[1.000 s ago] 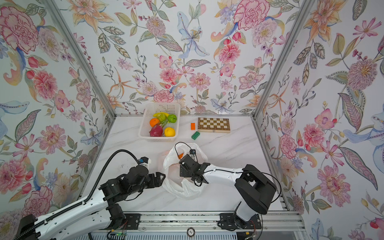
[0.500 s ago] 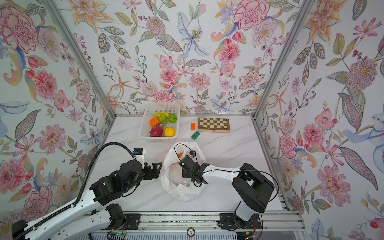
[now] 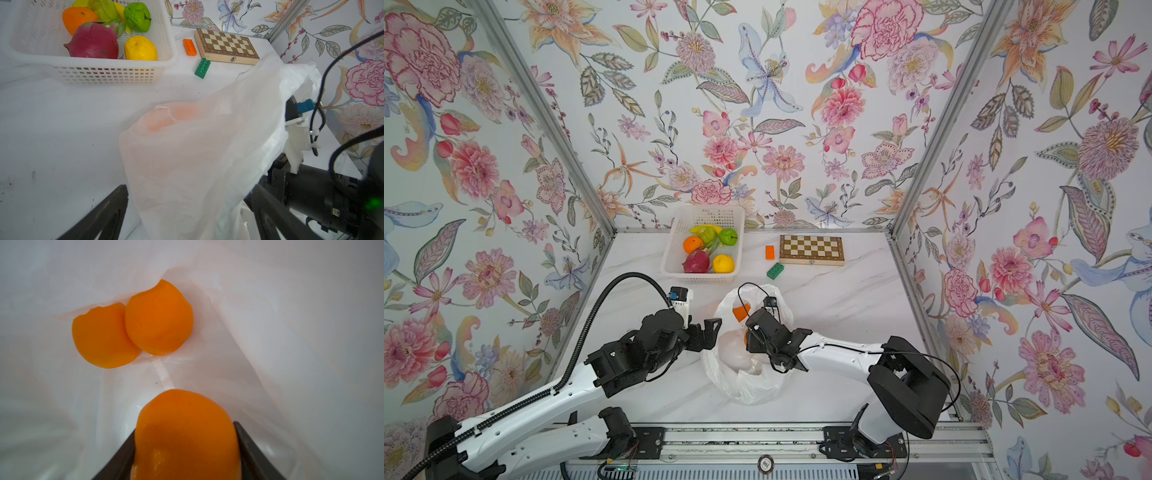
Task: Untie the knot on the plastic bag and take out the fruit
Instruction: 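Grasp an orange fruit with the right gripper and lift it out, then pass the orange fruit from the right gripper to the left gripper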
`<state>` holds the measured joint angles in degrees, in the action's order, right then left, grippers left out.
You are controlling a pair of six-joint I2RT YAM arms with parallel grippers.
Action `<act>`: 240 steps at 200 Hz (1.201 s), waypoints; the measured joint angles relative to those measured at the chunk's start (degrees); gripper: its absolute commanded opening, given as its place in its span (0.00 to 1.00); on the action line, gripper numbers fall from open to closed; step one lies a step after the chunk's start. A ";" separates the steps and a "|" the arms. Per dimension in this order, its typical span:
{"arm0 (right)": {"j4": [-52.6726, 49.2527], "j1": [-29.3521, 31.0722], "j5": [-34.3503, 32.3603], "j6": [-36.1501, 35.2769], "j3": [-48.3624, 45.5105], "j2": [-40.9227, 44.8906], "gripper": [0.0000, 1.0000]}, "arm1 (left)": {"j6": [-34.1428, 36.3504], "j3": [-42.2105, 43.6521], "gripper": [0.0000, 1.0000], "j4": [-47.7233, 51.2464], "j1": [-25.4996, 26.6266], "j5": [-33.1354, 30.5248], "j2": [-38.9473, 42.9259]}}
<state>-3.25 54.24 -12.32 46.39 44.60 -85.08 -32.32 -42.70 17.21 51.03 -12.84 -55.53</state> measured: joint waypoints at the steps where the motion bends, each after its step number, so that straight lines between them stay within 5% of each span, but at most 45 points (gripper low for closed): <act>1: 0.04 0.00 0.02 0.00 -0.04 0.09 0.49 | 0.00 -0.07 0.95 0.00 0.00 -0.04 -0.11; 50: 6.12 0.07 2.84 0.94 -3.30 5.51 0.48 | 1.25 -4.35 0.94 0.02 0.00 -2.80 -5.95; 157: 8.57 0.11 8.35 5.38 -13.62 21.05 0.44 | 4.11 -4.44 0.95 0.00 -2.84 -2.12 -3.65; 240: 2.29 -4.31 6.75 5.92 -15.37 41.97 0.39 | 14.60 -3.74 0.97 -9.05 -4.22 6.78 4.24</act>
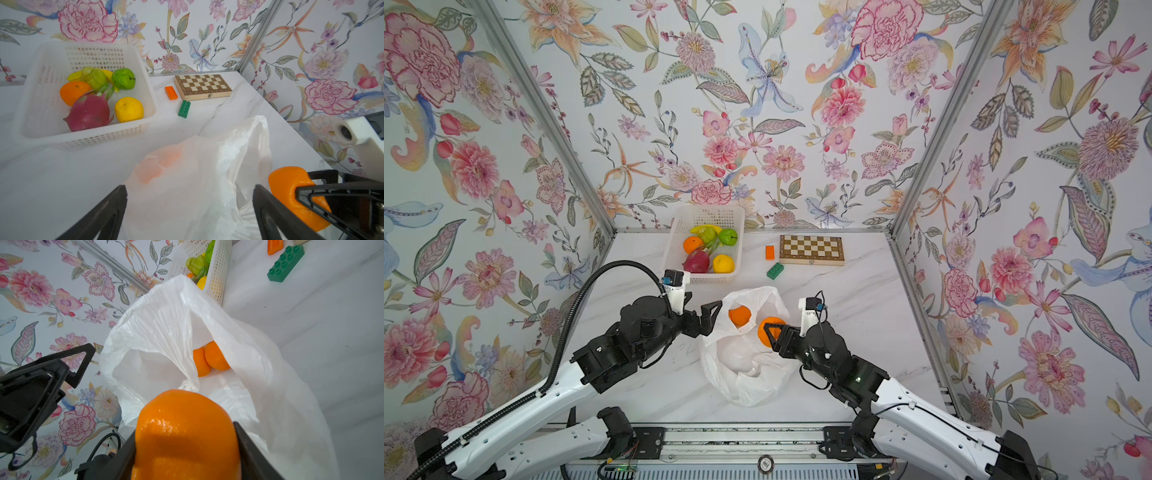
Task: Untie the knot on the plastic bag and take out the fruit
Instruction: 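Pass the orange fruit from the right gripper to the left gripper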
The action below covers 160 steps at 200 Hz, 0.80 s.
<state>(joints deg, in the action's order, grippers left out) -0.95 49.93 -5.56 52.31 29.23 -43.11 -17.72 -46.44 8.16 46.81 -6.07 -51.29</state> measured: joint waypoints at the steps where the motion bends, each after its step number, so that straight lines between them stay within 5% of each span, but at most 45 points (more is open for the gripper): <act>1: -0.15 -0.13 -0.02 -0.02 0.00 0.22 0.39 | 0.17 0.11 0.97 -0.33 -0.02 0.17 0.15; 87: -4.37 -3.96 5.20 -1.09 6.80 1.51 0.38 | 17.64 6.19 0.99 -22.71 -0.09 26.95 -2.49; 160: -2.91 -3.96 12.48 -0.87 10.58 -2.80 0.38 | 28.57 4.76 0.99 -27.98 1.57 34.42 -9.70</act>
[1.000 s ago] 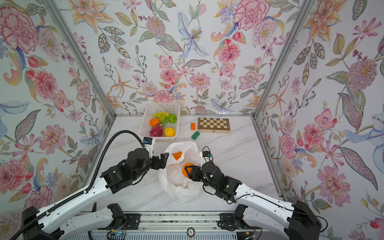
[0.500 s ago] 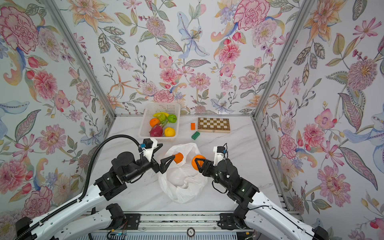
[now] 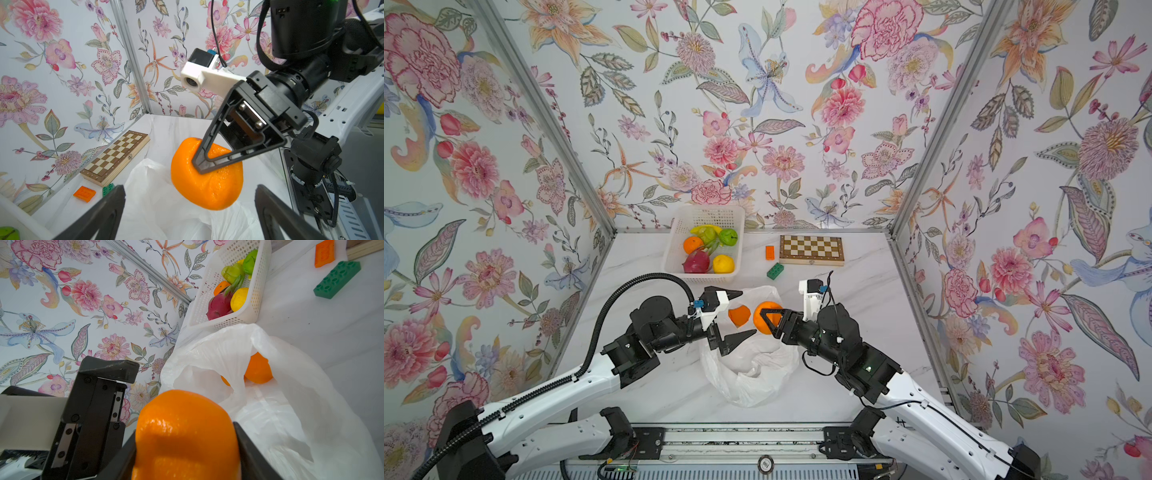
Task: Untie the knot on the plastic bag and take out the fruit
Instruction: 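Pass the orange fruit from the right gripper to the left gripper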
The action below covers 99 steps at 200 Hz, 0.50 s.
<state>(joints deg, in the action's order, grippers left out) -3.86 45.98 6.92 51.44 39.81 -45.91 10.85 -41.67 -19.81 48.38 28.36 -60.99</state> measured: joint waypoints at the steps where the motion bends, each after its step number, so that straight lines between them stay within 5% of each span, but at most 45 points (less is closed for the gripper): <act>1: 0.02 0.00 0.04 0.02 0.00 0.00 0.38 | 0.09 0.00 0.99 -0.02 0.02 0.02 -0.07; 68: 3.74 0.02 4.74 2.38 0.00 -1.88 0.37 | 7.23 -1.66 0.97 -0.79 2.03 1.01 -4.09; 99: 4.22 0.55 5.35 2.99 0.00 -2.95 0.37 | 9.46 -2.86 0.78 -0.37 2.58 0.76 -5.53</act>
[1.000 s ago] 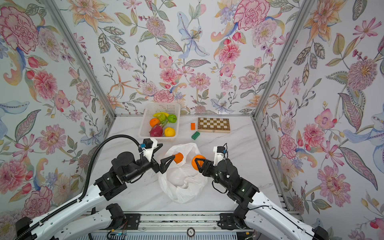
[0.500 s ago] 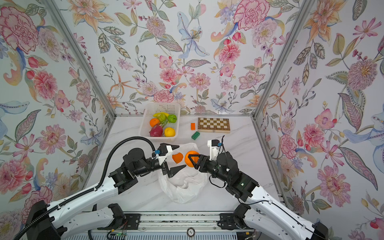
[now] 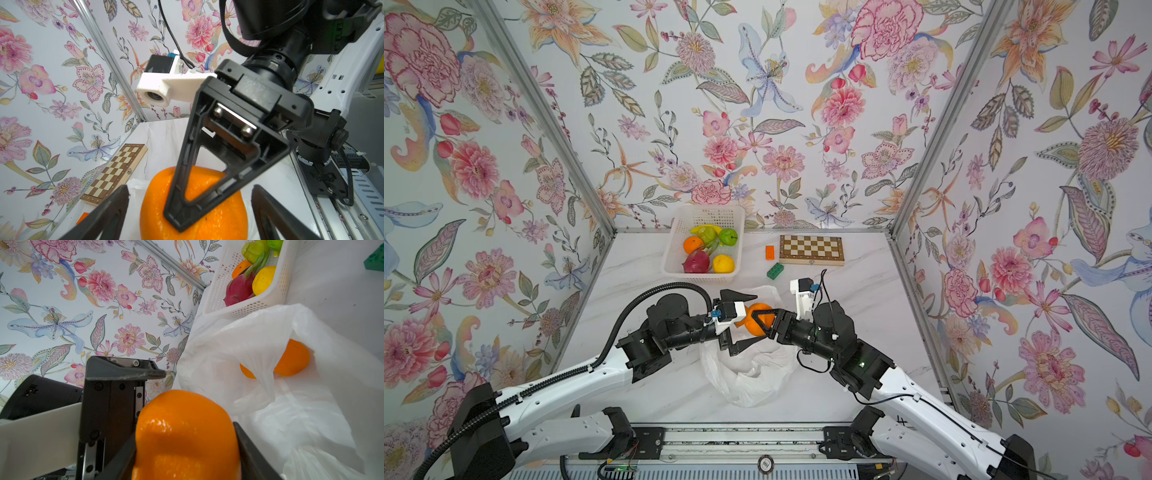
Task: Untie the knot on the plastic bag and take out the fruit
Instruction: 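Pass the orange fruit from the right gripper to the left gripper, then drop the orange in the basket with the left gripper while the right withdraws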
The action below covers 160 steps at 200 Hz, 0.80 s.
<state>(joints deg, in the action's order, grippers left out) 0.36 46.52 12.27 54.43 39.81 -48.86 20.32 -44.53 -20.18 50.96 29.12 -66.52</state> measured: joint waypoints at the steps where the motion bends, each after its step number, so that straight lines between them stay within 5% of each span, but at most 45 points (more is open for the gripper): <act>1: 0.00 0.00 0.00 0.04 0.00 -0.02 0.37 | 0.20 -0.02 0.77 0.00 0.02 0.04 -0.02; 69: 0.63 0.22 -0.09 0.68 0.00 -0.52 0.42 | 2.75 -0.39 0.47 0.81 0.68 -1.38 -0.52; 104: 0.57 0.22 -0.26 0.70 0.09 -0.55 0.70 | 2.56 -0.39 0.36 0.87 0.83 -2.78 -0.33; 160: -0.42 0.39 -3.39 0.00 2.01 0.70 0.90 | 0.59 -0.39 0.30 0.79 0.92 -9.73 1.05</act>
<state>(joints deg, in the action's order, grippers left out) -0.05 46.92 8.88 54.43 41.82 -48.16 20.91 -44.93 -19.40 51.88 19.40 -65.47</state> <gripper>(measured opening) 0.871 0.529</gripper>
